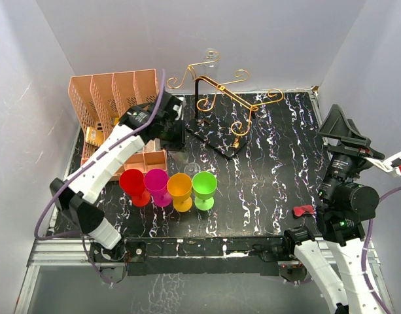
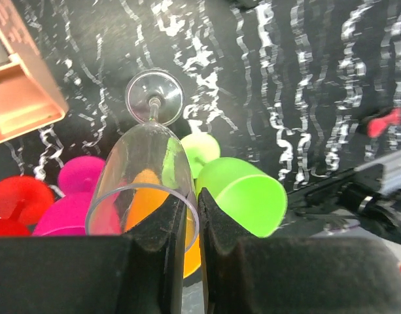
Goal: Take the wine glass off the wine glass rack
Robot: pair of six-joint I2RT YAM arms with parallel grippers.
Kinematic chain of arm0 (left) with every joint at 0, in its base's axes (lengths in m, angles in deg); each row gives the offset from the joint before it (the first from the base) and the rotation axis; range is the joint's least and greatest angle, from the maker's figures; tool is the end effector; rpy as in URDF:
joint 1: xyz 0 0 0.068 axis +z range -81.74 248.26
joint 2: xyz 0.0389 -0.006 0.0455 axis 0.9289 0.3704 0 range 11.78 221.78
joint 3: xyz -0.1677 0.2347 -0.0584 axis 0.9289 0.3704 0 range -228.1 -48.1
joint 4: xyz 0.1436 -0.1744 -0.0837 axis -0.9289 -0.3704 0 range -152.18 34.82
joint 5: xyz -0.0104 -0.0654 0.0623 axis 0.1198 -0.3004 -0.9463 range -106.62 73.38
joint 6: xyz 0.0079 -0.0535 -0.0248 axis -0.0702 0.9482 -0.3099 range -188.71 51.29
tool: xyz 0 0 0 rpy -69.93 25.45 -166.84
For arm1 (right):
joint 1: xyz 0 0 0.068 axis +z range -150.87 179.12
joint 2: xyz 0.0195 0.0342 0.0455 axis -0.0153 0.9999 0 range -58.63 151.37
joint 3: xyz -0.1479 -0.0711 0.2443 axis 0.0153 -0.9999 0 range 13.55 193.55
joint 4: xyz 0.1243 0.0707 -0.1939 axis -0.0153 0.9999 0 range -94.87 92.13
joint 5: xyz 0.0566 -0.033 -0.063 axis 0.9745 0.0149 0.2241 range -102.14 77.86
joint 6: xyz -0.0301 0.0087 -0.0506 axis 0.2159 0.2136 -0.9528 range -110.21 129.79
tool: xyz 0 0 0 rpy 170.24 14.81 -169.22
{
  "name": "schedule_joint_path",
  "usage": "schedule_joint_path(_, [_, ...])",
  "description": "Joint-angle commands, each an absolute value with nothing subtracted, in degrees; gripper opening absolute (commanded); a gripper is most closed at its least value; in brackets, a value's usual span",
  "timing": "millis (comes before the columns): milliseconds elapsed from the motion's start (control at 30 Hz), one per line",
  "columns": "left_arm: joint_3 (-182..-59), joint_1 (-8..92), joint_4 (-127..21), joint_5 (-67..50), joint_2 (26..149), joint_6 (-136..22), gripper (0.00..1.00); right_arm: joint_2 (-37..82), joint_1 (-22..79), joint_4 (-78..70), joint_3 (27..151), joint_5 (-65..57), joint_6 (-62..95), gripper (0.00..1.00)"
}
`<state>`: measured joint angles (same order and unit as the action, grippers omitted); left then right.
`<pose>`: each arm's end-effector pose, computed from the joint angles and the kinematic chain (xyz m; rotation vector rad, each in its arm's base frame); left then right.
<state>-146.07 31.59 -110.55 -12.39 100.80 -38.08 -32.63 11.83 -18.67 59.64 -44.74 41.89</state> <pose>0.2443 -0.1860 0.4085 0.1669 2.4702 -0.6245 0.0476 -0.0133 0.4336 0.6784 0.8545 0.4255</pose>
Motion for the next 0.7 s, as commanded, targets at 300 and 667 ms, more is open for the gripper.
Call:
schedule_joint_path(300, [-150.65,29.15,-120.83,-22.16,105.42,-40.87,0.0,-31.85,11.78,-20.1,59.43,-45.41,40.5,0.99])
schedule_joint_path(667, [-149.78,29.15,-119.54,-20.86,106.95,-41.77,0.0,-30.55,11.77,-19.24,59.83,-44.75,41.51,0.99])
